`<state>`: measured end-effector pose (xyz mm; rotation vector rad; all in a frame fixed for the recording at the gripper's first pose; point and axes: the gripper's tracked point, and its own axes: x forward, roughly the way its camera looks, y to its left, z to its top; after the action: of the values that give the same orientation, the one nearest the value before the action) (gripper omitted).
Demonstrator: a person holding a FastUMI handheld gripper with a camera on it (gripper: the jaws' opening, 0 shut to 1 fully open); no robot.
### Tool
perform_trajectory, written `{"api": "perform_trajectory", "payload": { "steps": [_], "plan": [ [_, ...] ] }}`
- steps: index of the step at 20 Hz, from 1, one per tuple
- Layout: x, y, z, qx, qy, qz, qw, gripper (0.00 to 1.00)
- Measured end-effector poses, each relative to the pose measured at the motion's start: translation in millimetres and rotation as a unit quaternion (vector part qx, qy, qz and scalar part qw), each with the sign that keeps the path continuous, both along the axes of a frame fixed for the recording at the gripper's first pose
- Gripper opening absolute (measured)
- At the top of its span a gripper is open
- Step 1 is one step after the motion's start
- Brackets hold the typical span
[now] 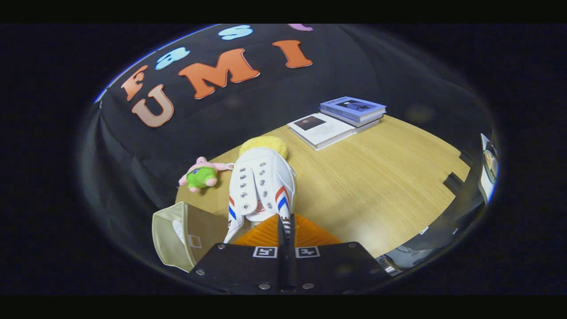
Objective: Open the storage box then place both shoes into the box .Put the left shoe in first, then the right shoe, with the right side of both shoes facing outward in a uniform manner.
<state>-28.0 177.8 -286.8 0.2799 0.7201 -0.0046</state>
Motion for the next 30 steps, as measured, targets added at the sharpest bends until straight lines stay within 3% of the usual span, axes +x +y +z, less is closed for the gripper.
{"api": "perform_trajectory", "payload": {
  "steps": [8, 13, 24, 26, 29, 30],
  "plan": [
    [-26.4, 123.8, 32.2, 0.019, -0.016, 0.065, 0.998, 0.01],
    [-38.8, 171.9, 24.8, 0.003, -0.015, 0.110, 0.994, 0.00],
    [-69.4, 190.1, -36.9, -0.075, 0.034, 0.146, 0.986, 0.01],
    [-69.9, 196.4, -39.0, -0.061, 0.035, 0.153, 0.986, 0.04],
    [-57.5, 210.3, 2.0, -0.031, -0.018, 0.166, 0.985, 0.42],
    [-53.2, 211.9, 12.9, -0.027, -0.032, 0.171, 0.984, 0.49]
  ]
}}
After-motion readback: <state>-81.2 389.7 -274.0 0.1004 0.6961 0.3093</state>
